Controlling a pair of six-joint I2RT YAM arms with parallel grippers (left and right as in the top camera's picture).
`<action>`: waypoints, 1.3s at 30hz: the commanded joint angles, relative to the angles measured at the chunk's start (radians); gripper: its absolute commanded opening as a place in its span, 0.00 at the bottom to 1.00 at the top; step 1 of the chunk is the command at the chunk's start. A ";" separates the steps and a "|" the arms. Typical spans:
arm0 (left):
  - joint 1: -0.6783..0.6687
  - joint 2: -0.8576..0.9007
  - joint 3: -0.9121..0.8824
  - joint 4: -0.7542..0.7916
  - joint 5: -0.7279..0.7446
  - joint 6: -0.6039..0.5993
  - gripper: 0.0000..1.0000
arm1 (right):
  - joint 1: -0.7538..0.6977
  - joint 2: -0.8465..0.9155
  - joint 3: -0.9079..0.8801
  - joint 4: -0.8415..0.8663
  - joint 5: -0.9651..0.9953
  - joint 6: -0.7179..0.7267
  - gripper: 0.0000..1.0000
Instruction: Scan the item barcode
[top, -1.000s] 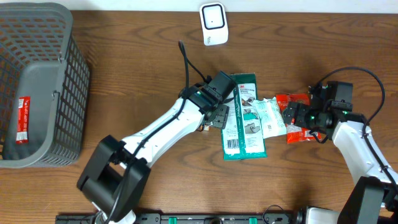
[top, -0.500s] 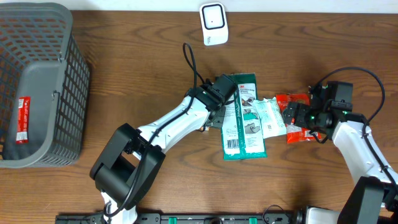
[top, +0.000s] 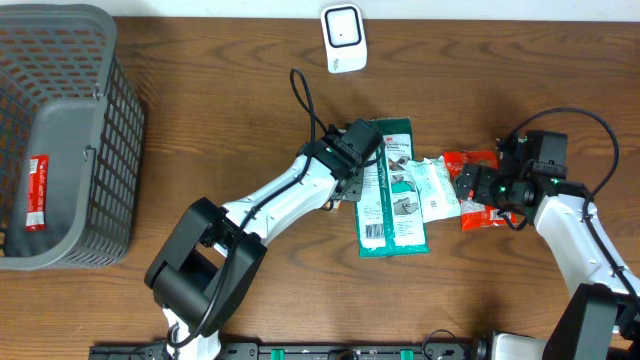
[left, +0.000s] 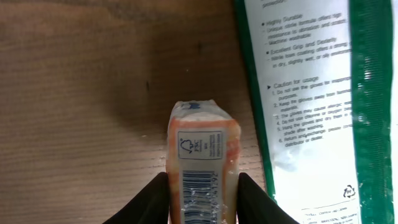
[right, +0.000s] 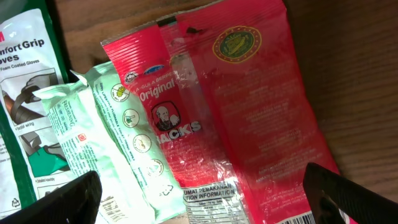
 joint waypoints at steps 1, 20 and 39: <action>0.004 0.020 -0.026 -0.001 -0.016 -0.047 0.34 | 0.006 -0.008 0.012 0.002 0.002 -0.003 0.99; 0.002 0.020 -0.027 0.029 -0.008 -0.159 0.22 | 0.006 -0.008 0.012 0.002 0.002 -0.003 0.99; -0.051 0.020 -0.027 0.052 0.021 -0.161 0.24 | 0.006 -0.008 0.012 0.002 0.002 -0.003 0.99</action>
